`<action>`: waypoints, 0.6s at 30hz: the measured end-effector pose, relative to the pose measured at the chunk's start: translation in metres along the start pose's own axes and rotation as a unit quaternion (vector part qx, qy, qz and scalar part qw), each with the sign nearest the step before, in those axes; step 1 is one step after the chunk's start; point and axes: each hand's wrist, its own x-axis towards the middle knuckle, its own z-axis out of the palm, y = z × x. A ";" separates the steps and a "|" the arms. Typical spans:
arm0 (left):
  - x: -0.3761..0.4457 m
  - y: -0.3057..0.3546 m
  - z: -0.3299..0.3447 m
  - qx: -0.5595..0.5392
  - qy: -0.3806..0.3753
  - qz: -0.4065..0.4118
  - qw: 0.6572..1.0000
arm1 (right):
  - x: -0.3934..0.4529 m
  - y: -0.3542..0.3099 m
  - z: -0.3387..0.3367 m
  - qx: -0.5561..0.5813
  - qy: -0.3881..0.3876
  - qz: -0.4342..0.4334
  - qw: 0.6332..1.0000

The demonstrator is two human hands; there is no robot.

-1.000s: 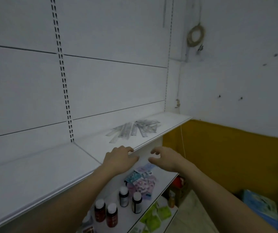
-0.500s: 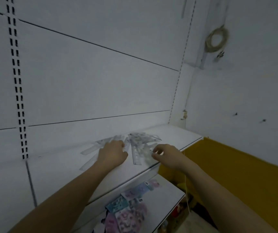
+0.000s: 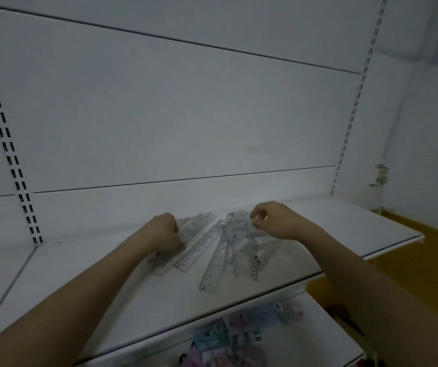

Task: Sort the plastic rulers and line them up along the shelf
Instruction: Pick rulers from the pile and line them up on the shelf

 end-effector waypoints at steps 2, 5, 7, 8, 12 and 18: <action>0.000 0.006 -0.003 0.005 0.015 -0.021 1.000 | 0.014 0.017 -0.004 -0.005 -0.029 -0.027 0.999; -0.004 0.011 -0.003 -0.003 0.056 -0.057 0.997 | 0.030 0.039 -0.011 -0.031 -0.087 -0.047 0.995; -0.008 0.014 0.001 -0.027 0.090 -0.077 0.993 | 0.039 0.050 -0.014 -0.046 -0.118 -0.054 0.990; -0.011 0.015 0.002 -0.038 0.109 -0.086 0.990 | 0.044 0.054 -0.015 -0.054 -0.127 -0.065 0.988; -0.017 0.017 0.001 -0.086 0.151 -0.094 0.980 | 0.057 0.061 -0.013 -0.048 -0.147 -0.100 0.983; -0.037 0.032 -0.004 -0.229 0.116 -0.030 0.966 | 0.064 0.071 -0.002 0.000 -0.136 -0.130 0.982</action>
